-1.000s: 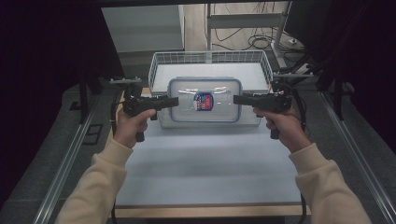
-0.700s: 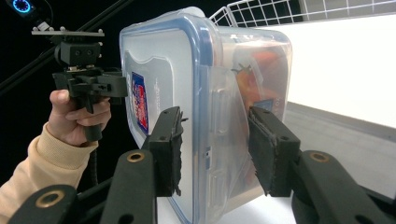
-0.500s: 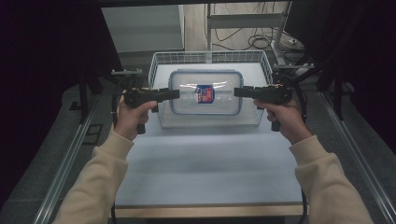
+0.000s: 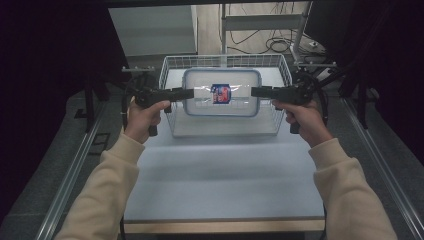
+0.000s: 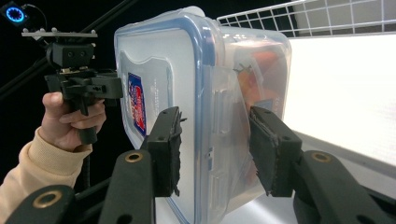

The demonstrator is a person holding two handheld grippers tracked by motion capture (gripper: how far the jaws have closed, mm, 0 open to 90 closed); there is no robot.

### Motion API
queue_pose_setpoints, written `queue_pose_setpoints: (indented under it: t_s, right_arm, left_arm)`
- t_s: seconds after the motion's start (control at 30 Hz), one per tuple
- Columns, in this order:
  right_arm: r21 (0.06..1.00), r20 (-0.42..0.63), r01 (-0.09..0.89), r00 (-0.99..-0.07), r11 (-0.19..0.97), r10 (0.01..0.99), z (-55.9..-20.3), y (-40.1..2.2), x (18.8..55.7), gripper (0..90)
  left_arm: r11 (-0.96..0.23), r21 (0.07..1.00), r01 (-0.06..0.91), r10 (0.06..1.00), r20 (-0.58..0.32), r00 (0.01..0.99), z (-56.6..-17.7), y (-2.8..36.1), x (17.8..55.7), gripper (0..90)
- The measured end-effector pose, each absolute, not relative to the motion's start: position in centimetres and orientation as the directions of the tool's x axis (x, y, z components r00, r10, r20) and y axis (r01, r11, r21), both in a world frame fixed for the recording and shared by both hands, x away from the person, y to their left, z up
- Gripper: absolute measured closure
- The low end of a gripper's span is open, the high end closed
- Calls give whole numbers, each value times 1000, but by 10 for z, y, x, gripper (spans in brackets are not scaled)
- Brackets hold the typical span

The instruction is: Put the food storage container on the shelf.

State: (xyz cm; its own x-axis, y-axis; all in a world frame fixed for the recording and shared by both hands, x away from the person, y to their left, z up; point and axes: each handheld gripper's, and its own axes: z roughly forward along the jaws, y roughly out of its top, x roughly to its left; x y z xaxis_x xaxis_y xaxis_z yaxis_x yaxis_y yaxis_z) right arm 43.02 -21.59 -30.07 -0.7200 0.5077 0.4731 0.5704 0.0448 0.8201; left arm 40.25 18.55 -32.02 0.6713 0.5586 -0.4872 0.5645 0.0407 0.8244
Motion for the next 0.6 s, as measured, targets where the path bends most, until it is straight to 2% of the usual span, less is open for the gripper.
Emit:
queue_pose_setpoints:
  t_s: [0.6]
  right_arm:
    - [784, 524, 621, -666, 4, 531, -298, -226, 473, 546]
  left_arm:
    - [33, 796, 604, 562, -514, 648, -314, 173, 451, 491]
